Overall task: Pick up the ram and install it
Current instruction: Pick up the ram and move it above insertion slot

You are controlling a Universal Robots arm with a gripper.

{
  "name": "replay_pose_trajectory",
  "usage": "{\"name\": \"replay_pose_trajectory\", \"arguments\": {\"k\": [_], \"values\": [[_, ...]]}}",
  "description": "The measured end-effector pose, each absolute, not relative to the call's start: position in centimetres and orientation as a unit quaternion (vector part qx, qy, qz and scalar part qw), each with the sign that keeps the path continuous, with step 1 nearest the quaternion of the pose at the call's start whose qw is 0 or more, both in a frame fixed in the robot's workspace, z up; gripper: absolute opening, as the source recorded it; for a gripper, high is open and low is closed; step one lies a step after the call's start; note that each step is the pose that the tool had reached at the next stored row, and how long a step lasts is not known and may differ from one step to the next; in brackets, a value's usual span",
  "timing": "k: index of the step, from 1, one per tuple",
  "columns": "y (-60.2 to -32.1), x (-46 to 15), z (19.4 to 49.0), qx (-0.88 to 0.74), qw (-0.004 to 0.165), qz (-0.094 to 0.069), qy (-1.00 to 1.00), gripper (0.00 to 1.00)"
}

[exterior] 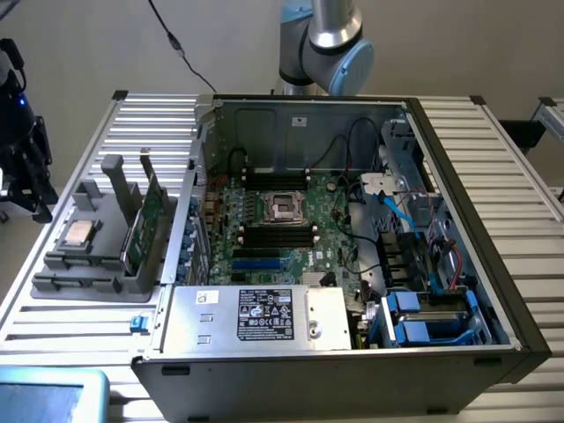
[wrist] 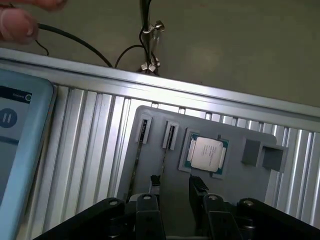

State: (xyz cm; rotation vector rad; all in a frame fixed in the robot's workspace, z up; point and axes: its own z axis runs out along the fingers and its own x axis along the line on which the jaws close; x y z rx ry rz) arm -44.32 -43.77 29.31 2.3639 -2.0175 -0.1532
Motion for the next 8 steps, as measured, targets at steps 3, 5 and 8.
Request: {"name": "replay_pose_trajectory", "arguments": {"k": [3,5,8], "values": [[-43.77,-44.32,29.31,0.760,0.015,-0.049,-0.648,0.36],[-43.77,-44.32,29.31,0.760,0.015,-0.049,-0.648,0.36],[-43.77,-44.32,29.31,0.760,0.015,-0.049,-0.648,0.36]]}}
